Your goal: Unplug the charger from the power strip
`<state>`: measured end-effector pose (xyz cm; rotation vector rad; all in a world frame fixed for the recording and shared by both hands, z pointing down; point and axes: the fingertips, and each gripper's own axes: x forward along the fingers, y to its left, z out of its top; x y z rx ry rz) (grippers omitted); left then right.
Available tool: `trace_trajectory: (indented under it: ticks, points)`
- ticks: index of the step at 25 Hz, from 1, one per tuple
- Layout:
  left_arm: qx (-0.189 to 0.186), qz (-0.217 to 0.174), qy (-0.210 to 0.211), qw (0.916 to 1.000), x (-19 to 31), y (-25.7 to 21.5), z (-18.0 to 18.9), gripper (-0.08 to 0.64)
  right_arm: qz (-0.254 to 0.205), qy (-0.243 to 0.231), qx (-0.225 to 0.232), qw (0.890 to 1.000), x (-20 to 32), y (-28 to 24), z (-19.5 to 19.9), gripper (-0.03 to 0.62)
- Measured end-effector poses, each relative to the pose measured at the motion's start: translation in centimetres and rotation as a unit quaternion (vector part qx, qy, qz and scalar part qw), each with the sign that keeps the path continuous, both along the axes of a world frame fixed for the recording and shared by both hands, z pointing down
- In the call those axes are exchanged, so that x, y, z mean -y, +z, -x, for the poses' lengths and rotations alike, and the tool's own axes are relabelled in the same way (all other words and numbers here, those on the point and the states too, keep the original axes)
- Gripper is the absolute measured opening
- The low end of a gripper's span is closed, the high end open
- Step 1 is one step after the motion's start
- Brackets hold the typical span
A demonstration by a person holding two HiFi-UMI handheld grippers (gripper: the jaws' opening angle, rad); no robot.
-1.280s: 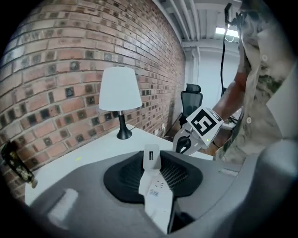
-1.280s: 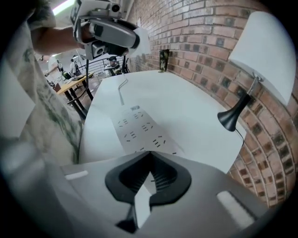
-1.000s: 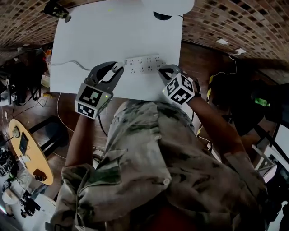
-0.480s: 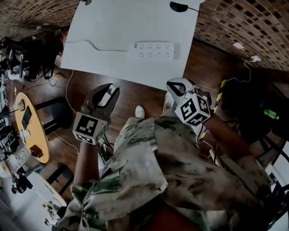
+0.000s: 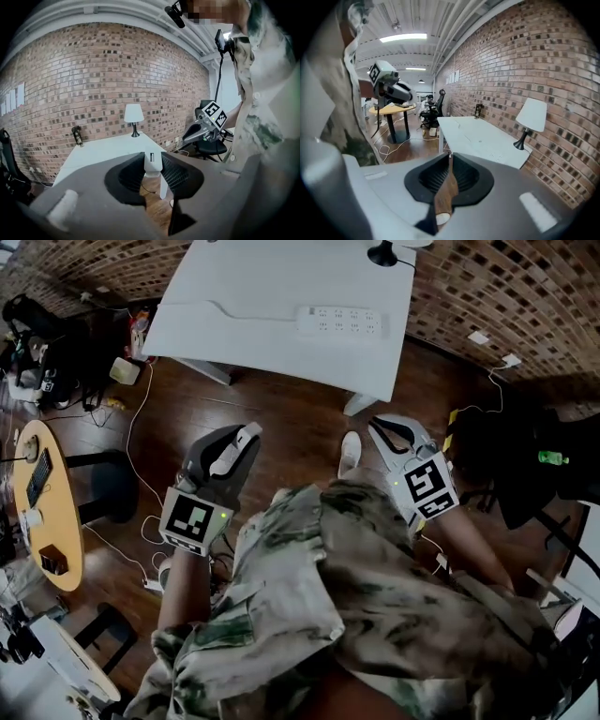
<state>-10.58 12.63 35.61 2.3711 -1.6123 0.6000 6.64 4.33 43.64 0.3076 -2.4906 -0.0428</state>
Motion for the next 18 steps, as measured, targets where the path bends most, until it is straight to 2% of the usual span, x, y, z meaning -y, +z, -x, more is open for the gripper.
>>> trace_trajectory:
  ticks: [5,8,14,18]
  points:
    - [-0.009,-0.006,0.023,0.9997,-9.7,1.5,1.2,0.107,-0.001,0.065,0.036,0.997,-8.6,-3.2,-0.5,0.043]
    - [-0.015,0.003,0.048,0.9987,-13.6,1.8,0.4,0.107,0.004,0.094,0.04,0.995,-13.9,-4.9,-1.9,0.054]
    - [-0.013,-0.013,0.067,0.9976,-18.9,-0.1,-3.1,0.107,-0.006,0.097,0.053,0.994,-21.2,-7.5,-5.3,0.068]
    - [-0.018,-0.027,0.064,0.9974,-21.5,-1.5,-7.3,0.107,-0.021,0.081,0.075,0.994,-24.7,-9.0,-8.8,0.091]
